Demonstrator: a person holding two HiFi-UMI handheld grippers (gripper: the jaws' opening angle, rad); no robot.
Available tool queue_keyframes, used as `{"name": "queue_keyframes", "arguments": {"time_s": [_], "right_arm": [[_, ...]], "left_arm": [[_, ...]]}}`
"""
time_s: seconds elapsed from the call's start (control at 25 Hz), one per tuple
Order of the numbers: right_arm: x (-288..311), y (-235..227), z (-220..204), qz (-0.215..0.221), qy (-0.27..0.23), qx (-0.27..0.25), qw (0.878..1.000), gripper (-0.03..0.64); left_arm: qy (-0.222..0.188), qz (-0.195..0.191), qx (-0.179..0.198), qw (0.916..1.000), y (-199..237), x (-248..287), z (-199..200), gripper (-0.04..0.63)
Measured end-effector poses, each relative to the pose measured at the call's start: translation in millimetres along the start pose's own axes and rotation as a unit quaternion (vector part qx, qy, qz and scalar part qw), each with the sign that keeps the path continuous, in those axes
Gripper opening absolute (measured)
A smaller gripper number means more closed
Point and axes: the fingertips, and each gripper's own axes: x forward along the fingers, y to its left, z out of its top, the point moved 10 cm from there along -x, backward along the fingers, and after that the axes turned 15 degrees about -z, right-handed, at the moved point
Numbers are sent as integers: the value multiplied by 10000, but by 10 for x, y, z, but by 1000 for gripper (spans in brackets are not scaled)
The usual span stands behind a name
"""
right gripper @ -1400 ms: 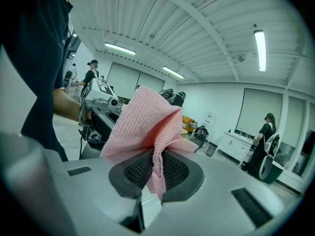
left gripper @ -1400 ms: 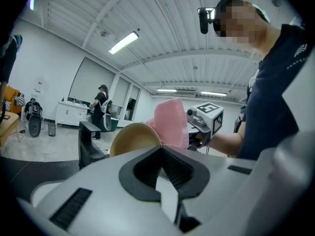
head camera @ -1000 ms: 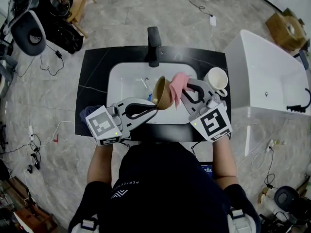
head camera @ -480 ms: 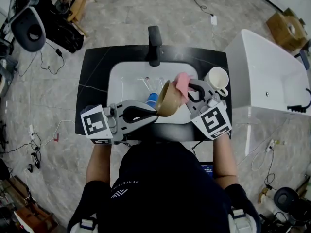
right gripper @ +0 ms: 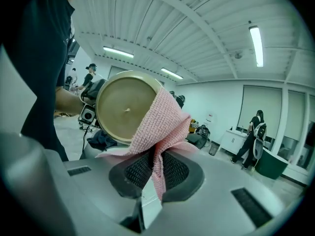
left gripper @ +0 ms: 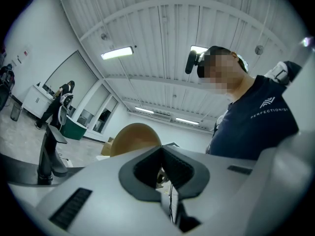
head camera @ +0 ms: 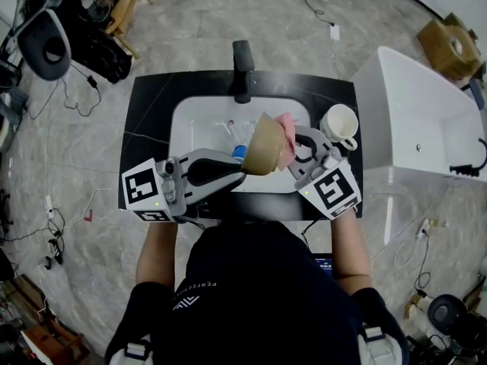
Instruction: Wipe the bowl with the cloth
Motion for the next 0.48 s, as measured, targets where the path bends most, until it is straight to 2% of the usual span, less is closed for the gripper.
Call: {"name": "queue_keyframes", "arguments": {"time_s": [0.24, 0.48], "right_arm": [[22, 9, 18, 89, -41, 115, 9999, 49], [20, 47, 13, 154, -86, 179, 9997, 49]], "left_arm": [[-500, 132, -21, 9987, 69, 17, 51, 12], [-706, 427, 18, 9966, 150, 28, 87, 11]]}}
